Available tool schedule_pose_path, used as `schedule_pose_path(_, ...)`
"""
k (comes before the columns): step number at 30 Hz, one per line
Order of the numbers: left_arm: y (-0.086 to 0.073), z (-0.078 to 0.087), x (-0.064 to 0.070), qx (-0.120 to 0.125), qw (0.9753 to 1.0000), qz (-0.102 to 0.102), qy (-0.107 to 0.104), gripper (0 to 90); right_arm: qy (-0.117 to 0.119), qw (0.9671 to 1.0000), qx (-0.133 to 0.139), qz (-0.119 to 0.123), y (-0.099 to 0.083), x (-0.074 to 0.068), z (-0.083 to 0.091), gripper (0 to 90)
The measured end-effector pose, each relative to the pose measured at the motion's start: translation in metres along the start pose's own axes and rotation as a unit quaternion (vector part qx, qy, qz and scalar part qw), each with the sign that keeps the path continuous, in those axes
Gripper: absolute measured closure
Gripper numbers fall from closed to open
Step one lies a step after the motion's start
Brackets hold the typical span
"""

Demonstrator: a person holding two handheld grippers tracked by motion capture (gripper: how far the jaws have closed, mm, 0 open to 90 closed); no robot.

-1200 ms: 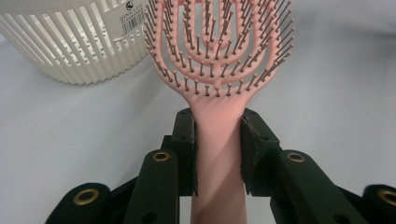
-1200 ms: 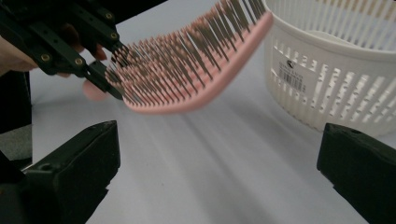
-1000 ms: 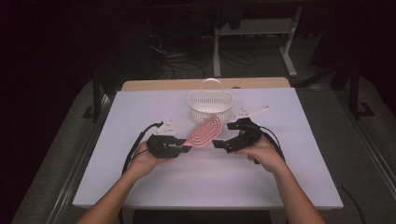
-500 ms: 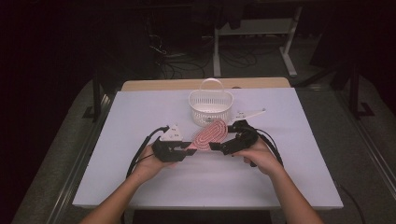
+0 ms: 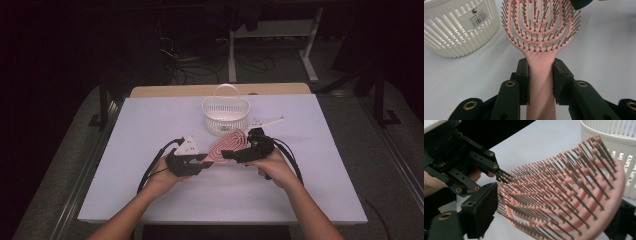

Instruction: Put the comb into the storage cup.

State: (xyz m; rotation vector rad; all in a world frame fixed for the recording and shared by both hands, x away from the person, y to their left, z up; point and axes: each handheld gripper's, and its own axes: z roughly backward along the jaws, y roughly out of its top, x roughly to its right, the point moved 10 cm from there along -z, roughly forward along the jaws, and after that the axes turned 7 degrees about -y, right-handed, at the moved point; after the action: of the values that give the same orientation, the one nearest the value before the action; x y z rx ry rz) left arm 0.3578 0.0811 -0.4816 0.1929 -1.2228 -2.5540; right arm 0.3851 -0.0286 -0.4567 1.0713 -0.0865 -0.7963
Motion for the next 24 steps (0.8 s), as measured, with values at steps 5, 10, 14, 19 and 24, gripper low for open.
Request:
schedule_pose_path(5,0.0004,0.0001,-0.0002,0.003,1.0000,-0.002,0.003,70.3,0.007,0.9999,-0.002,-0.012,-0.0003,-0.0001,-0.0004,18.9)
schedule_pose_path(10,-0.0005,-0.0010,-0.0004,0.000,1.0000,-0.008,0.005,70.3,0.014,0.9997,-0.002,-0.018,0.0000,-0.0004,-0.0001,24.2)
schedule_pose_path(14,-0.0003,-0.0016,-0.0004,0.002,0.9999,-0.010,0.007,70.3,0.018,0.9996,-0.001,-0.020,0.0003,-0.0009,-0.0002,29.1)
schedule_pose_path(19,-0.0004,-0.0016,-0.0011,0.003,0.9999,-0.012,0.011,70.3,0.025,0.9994,-0.002,-0.024,0.0001,-0.0019,0.0000,34.8)
schedule_pose_path(24,-0.0005,-0.0013,-0.0018,0.004,0.9998,-0.014,0.013,70.2,0.030,0.9991,-0.001,-0.029,0.0007,-0.0019,0.0004,38.9)
